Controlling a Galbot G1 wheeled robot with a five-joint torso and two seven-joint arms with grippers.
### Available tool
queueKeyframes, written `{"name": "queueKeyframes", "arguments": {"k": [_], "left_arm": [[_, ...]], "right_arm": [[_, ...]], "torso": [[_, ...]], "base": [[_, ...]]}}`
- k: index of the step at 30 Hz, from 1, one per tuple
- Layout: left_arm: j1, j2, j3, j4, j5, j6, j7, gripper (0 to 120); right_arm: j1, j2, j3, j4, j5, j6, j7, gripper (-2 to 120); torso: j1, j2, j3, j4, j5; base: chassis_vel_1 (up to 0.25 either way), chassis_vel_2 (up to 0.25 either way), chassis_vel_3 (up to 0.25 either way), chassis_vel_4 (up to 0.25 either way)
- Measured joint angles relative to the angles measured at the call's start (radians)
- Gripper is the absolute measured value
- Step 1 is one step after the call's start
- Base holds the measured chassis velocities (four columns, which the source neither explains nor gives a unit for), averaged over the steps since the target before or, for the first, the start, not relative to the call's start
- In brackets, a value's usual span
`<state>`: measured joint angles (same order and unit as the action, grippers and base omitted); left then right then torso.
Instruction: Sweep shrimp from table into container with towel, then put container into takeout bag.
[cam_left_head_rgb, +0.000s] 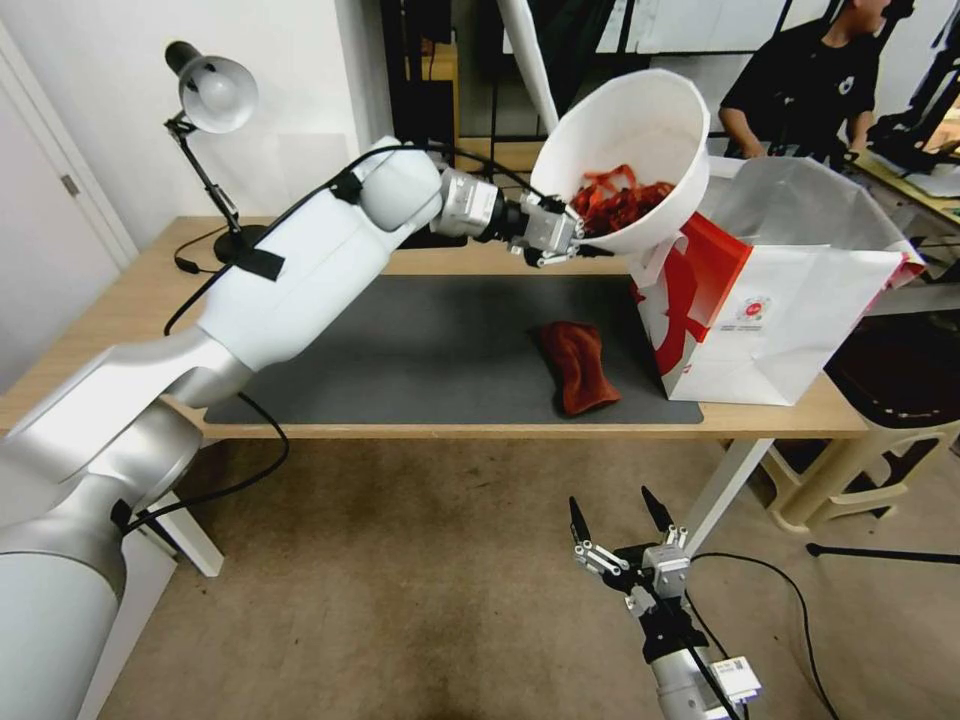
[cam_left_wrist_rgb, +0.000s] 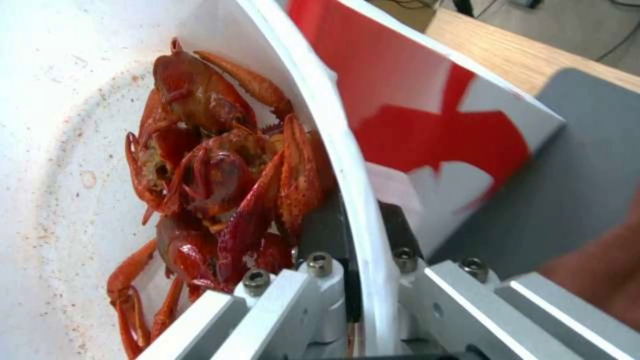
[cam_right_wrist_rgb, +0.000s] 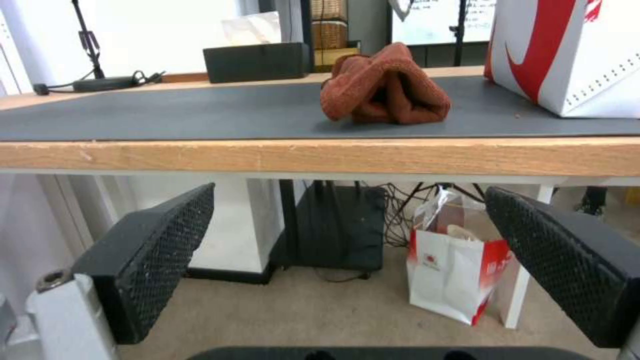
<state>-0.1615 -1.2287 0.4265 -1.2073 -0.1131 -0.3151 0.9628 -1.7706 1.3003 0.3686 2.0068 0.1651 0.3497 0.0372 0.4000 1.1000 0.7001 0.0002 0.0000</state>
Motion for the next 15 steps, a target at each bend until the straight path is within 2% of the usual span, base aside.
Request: {"name": "queueKeyframes", "arguments": {"k": [7, 15], "left_arm": [[-0.021, -0.026, -0.001, 0.017, 0.007, 0.001, -0.009, 0], [-0.064, -0.099, 0.007, 0.059, 0.013, 0.004, -0.032, 0]], "right_arm": [[0.002, 0.000, -0.002, -0.002, 0.000, 0.000, 0.000, 100], [0.003, 0.000, 0.001, -0.002, 0.001, -0.004, 0.000, 100]], "torso": [[0.000, 0.000, 0.000, -0.0001, 0.0001], [0.000, 0.000, 0.000, -0.0002, 0.0002]], "base": [[0.000, 0.000, 0.000, 0.000], [0.000, 0.000, 0.000, 0.000]]}}
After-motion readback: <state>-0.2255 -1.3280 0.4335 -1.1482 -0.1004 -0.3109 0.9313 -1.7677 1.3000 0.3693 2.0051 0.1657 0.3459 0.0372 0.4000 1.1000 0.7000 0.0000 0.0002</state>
